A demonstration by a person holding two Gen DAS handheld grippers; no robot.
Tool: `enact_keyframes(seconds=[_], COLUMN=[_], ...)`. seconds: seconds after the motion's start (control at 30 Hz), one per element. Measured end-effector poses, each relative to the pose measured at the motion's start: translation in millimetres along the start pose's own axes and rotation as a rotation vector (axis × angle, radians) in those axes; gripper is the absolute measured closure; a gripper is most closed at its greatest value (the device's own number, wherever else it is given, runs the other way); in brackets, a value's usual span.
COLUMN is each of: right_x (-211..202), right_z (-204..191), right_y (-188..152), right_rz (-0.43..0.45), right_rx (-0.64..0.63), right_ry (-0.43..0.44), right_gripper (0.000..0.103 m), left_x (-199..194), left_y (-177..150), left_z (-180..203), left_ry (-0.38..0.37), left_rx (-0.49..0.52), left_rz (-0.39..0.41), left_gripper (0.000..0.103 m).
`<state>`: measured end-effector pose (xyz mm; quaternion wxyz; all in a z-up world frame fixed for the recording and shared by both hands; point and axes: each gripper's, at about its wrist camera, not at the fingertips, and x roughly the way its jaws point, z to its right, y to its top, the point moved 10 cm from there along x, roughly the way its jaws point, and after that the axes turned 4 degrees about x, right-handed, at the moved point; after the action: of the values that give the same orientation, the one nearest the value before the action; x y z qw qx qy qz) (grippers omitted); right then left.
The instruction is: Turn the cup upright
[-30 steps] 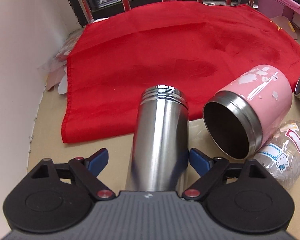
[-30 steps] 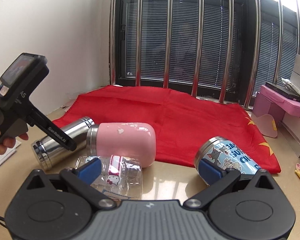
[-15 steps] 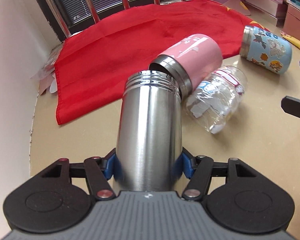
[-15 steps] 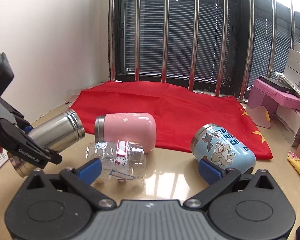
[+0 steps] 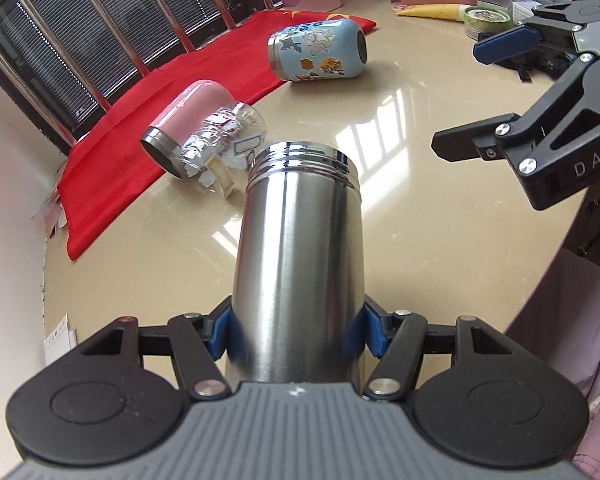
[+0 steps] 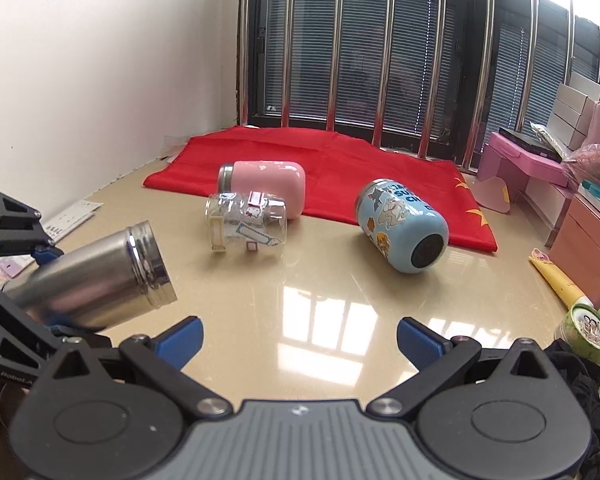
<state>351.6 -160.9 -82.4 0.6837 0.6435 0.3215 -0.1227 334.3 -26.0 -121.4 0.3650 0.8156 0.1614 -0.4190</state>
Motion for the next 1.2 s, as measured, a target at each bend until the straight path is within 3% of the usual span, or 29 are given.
enact_keyframes(seconds=[0.33,0.5,0.53,0.57,0.63,0.7,0.77,0.93,1.07,1.2], right_x=[-26,-25,-25,-24,-24,-24,-25,-23,-16,-1], right_z=[31,43,44,44,43,42,40,27,0,-40], right_y=[-34,-44,-45,-45,-45,-44,-43,-37,-28,-8], right_rz=[-0.016,-0.032,-0.034,-0.036,-0.035,-0.034,-0.033,-0.031,-0.047,-0.075], right_rx=[0.048,0.071,0.072,0.072,0.071,0.07,0.07,0.055,0.042,0.033], right_ry=[-0.031,-0.039,-0.039,-0.039,-0.037,-0.034,-0.033,-0.02,0.009,0.029], right_gripper=[0.0,0.0,0.0,0.0,0.0,0.0,0.0,0.0,0.0,0.0], left_x=[31,44,45,44,41,30,13,-30,-50,-60], left_y=[15,19,19,20,23,28,29,9,-25,-61], left_z=[41,39,37,35,32,26,16,-17,-46,-76], left_ry=[-0.003,-0.032,-0.039,-0.037,-0.021,-0.005,0.008,0.06,0.102,0.162], left_rx=[0.133,0.096,0.084,0.074,0.067,0.052,0.016,-0.131,-0.281,-0.348], left_rz=[-0.026,-0.028,-0.027,-0.022,0.001,0.035,0.08,0.175,0.184,0.155], left_gripper=[0.04,0.037,0.032,0.019,0.007,0.005,0.0,0.0,0.0,0.0])
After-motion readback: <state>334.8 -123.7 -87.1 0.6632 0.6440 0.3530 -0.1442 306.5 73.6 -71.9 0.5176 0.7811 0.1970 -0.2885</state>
